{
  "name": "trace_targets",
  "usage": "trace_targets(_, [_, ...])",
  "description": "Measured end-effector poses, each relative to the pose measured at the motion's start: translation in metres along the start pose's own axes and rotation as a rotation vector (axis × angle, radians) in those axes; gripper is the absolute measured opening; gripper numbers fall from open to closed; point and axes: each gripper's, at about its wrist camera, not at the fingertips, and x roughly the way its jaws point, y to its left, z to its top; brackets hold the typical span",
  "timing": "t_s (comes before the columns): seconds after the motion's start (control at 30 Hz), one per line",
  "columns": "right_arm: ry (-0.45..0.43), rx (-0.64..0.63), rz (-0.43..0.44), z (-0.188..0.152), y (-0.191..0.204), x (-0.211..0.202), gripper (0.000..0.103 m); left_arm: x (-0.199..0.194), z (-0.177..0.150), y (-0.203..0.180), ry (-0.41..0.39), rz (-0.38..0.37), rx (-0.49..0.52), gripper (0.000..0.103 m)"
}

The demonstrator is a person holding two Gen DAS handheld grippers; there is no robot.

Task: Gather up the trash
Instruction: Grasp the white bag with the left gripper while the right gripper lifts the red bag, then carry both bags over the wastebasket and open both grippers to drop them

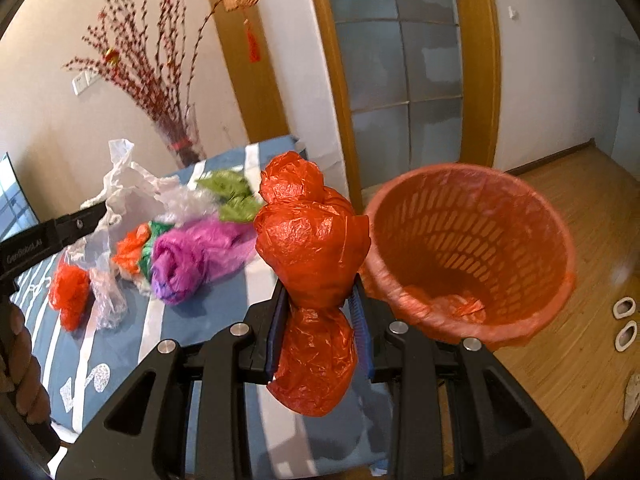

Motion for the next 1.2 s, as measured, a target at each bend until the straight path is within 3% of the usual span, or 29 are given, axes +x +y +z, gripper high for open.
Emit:
trace_targets(0.53, [-0.115, 0.167, -0.153, 0.029, -0.106, -0.040, 0.031, 0.059, 0.014, -0.127, 0.073, -0.205, 0.103, 0.014])
trace_targets(0.83, [-0.112, 0.205, -0.160, 0.035, -0.129, -0.027, 0.031, 0.100, 0.017, -0.163, 0.114, -0.258, 0.125, 0.014])
trace_targets(1.2, [-0.108, 0.237, -0.133, 0.044, -0.148, -0.011, 0.031, 0.133, 0.020, -0.176, 0.149, -0.276, 0.129, 0.014])
